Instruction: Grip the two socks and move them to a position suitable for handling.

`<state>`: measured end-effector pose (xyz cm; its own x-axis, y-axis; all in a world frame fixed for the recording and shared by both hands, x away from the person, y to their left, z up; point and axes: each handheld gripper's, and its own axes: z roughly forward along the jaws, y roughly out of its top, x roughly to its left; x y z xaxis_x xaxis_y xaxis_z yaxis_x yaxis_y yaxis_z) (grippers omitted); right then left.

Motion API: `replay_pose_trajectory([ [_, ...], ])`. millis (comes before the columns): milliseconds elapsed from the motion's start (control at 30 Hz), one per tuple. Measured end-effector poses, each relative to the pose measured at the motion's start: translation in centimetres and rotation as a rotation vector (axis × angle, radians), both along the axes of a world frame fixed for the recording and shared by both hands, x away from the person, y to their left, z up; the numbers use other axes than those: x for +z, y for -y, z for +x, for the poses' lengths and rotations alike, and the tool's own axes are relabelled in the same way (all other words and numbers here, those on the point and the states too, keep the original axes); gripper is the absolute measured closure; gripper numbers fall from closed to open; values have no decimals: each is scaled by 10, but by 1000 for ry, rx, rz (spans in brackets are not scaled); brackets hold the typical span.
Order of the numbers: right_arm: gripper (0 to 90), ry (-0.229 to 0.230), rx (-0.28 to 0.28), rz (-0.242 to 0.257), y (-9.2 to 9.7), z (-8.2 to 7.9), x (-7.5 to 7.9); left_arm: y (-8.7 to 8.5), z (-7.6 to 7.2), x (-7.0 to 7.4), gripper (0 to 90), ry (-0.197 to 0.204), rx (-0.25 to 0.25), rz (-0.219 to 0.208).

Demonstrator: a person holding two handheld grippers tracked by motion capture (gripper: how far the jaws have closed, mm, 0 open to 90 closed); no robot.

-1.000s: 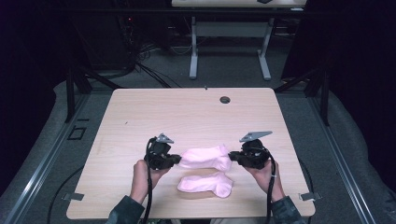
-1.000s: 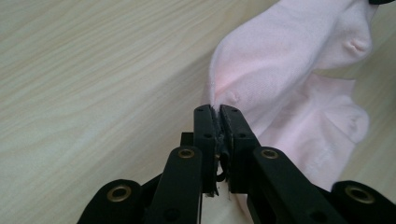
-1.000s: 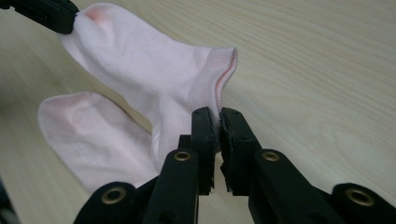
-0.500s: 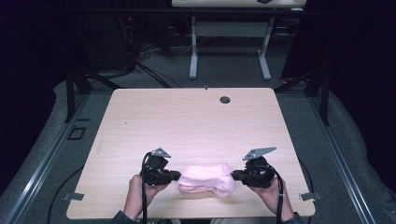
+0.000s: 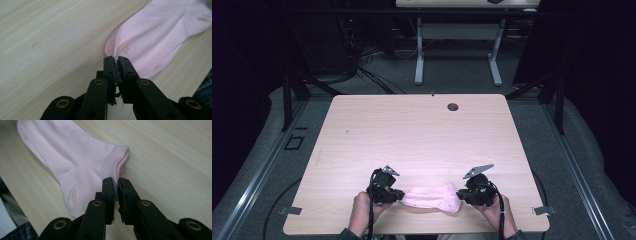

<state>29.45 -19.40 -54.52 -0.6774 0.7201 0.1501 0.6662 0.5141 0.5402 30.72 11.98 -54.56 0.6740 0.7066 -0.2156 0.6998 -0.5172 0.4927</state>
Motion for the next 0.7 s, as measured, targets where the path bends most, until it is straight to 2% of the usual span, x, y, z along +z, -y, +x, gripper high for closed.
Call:
replay_pose_trajectory([
  [67,834,21,-8,-23,-1,0,-3,0,-1,-1,849,15,4,19],
  [133,832,23,-9,-21,0,0,-4,0,-2,-3,851,34,11,52],
  [200,830,39,-19,-35,1,-1,-6,-1,-3,-4,849,33,12,49],
  [267,823,35,-17,-15,2,-1,-8,-2,-3,-4,841,39,9,46],
  [333,805,26,-9,-30,2,-1,-7,-2,-4,-1,831,46,14,35],
  [433,784,26,-8,-23,1,-1,-7,-4,-3,3,805,61,18,21],
  [533,712,39,-8,-7,2,-1,-5,-5,-3,8,732,82,29,29],
  [633,602,62,-23,29,6,-3,2,-9,-4,12,585,111,57,32],
  [700,500,105,-34,56,11,-4,7,-13,-5,16,479,137,64,27],
])
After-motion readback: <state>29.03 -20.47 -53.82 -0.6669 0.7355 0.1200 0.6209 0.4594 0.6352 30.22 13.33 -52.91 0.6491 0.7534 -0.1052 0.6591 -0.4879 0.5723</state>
